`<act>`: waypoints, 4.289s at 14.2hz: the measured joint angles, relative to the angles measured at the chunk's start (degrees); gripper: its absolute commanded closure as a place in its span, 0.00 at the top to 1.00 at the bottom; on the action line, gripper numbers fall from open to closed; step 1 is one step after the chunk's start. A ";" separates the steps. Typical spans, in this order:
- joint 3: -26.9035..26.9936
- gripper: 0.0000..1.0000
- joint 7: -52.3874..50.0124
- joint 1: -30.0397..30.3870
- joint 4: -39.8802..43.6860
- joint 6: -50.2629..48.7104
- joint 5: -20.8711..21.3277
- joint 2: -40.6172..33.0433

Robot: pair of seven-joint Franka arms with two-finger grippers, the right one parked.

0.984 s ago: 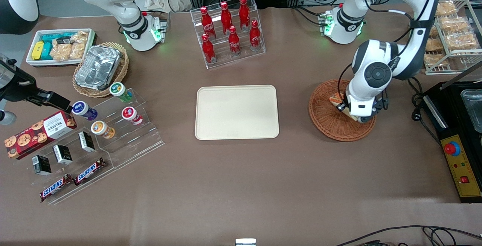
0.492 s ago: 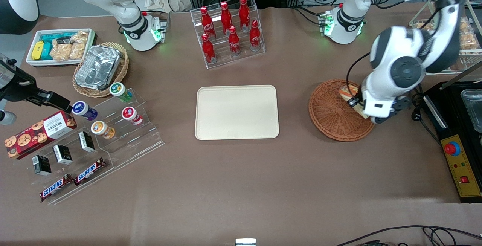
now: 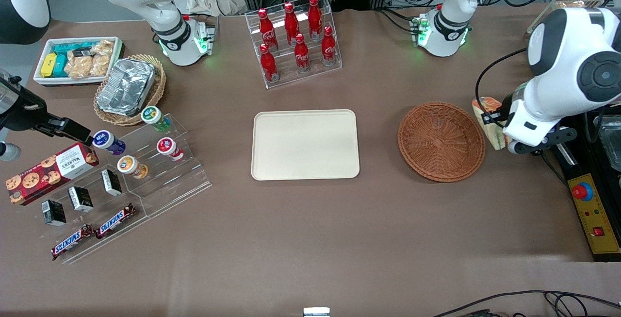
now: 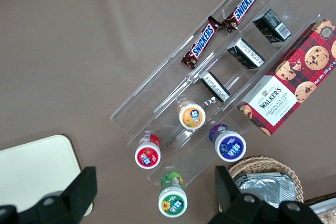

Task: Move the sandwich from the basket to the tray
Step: 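Lift the sandwich up out of the basket with the left gripper, then carry the held sandwich over the basket toward the cream tray, then lower the sandwich onto the cream tray and open the left gripper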

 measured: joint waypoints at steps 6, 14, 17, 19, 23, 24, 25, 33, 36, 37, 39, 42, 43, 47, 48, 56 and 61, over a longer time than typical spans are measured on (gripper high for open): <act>-0.01 0.00 2.17 -0.01 0.26 -0.47 -0.28 0.03; -4.53 0.00 -0.94 -2.08 0.40 -0.48 -2.14 0.03; -6.90 0.00 -2.74 -2.64 0.62 -0.48 -5.50 0.02; -8.31 0.00 -2.92 -2.65 1.06 -0.37 -6.02 0.07; -10.06 0.00 -5.58 -6.20 2.65 0.27 -5.45 0.66; -10.16 0.00 -5.84 -7.46 2.65 1.26 -5.23 0.95; -10.26 0.00 -5.96 -8.34 2.66 2.40 -5.20 1.42; -17.16 0.00 -6.59 -11.38 2.13 19.57 -5.38 11.58; -17.53 0.00 -6.82 -14.12 1.67 26.27 -5.37 15.93; -17.54 0.00 -6.84 -14.64 1.61 27.98 -5.36 17.15; -17.56 0.00 -6.84 -15.64 0.65 32.56 -5.29 19.30; -17.57 0.00 -6.84 -16.48 -4.13 41.27 -5.25 21.15; -17.56 0.00 -6.84 -16.50 -5.39 42.63 -5.25 21.48; -17.46 0.18 -7.12 -16.49 -6.65 43.39 -5.25 22.11; -17.44 0.49 -7.19 -16.49 -6.69 43.44 -5.26 22.27; -16.83 0.99 -9.18 -15.88 -5.95 43.29 -5.25 22.02; -14.34 0.99 -8.79 -11.41 -2.44 33.74 -4.34 16.95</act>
